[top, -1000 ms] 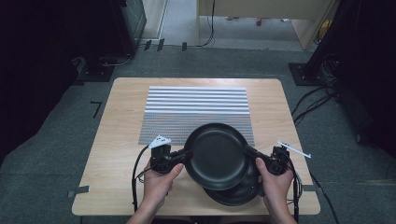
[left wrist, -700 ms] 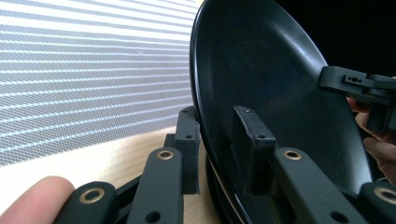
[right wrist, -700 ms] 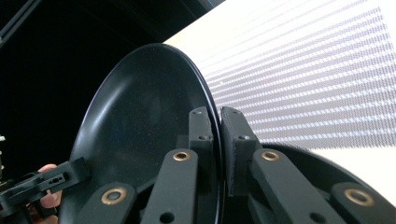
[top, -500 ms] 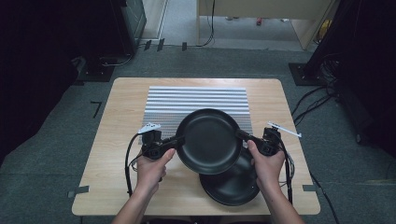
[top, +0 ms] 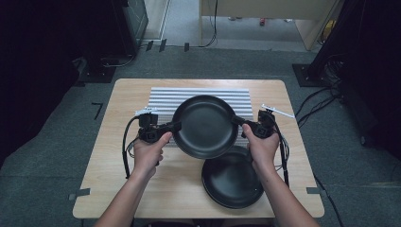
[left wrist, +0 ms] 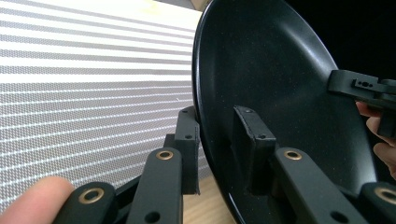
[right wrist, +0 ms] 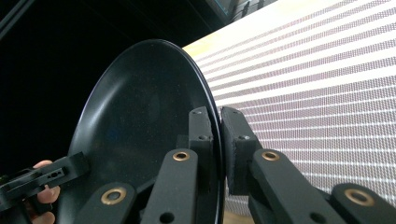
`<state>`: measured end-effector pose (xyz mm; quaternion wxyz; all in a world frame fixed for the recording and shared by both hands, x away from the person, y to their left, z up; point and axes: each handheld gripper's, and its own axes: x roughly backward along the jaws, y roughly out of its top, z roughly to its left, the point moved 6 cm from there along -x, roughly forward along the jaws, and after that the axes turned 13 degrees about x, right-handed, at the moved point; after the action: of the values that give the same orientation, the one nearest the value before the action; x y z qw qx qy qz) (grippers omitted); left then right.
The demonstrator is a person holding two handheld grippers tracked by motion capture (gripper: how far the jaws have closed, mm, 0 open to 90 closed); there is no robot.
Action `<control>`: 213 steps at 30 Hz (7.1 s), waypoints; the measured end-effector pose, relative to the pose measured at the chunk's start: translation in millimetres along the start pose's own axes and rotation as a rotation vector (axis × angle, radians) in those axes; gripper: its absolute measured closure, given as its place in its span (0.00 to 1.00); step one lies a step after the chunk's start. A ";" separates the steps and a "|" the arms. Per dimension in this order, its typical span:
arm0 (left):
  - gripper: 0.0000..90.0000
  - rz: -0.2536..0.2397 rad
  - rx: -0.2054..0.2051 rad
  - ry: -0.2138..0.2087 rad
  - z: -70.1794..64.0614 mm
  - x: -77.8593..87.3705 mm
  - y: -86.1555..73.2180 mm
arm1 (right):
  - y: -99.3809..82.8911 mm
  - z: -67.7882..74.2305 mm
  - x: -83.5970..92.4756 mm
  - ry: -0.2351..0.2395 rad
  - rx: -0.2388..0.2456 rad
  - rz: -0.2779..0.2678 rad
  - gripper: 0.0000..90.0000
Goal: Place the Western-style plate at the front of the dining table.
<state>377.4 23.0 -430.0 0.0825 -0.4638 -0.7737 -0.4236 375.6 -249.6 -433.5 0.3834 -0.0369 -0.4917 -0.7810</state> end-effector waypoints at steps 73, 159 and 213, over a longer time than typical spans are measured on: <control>0.78 0.135 0.269 0.283 118.4 -128.1 50.1 | -3.5 -74.5 -170.0 -0.199 -0.051 0.160 0.89; 0.08 -0.090 -0.118 0.223 78.2 50.6 -20.7 | -20.1 -82.5 68.9 -0.162 0.362 0.001 0.23; 0.08 -0.084 -0.166 0.563 186.4 115.4 -125.3 | -150.6 -161.3 153.1 -0.419 0.346 0.120 0.25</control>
<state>264.0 207.8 -559.5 0.2379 -0.3007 -0.7016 -0.6006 223.8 -430.7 -561.2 0.3196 -0.1608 -0.6832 -0.6366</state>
